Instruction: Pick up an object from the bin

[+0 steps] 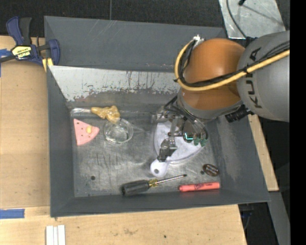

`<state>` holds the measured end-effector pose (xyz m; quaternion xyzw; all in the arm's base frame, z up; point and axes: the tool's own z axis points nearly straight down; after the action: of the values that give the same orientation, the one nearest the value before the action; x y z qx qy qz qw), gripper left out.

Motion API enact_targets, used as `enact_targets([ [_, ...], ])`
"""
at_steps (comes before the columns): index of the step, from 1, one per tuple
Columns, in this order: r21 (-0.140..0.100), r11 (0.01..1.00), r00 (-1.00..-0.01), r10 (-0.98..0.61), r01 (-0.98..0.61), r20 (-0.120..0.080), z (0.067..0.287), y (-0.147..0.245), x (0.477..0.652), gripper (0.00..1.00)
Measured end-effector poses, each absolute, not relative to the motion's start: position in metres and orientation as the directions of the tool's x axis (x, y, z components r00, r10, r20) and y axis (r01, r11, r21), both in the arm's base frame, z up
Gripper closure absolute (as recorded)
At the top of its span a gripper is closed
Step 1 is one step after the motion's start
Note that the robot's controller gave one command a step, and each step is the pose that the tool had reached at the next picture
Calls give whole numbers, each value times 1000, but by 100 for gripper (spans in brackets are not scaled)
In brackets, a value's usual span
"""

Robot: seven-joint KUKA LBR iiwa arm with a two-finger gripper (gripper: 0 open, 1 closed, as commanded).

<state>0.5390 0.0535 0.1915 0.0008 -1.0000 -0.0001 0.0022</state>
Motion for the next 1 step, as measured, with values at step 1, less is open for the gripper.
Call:
enact_targets([
  [1,1,1000,-1000,0,0,-3,195,53,541,0],
])
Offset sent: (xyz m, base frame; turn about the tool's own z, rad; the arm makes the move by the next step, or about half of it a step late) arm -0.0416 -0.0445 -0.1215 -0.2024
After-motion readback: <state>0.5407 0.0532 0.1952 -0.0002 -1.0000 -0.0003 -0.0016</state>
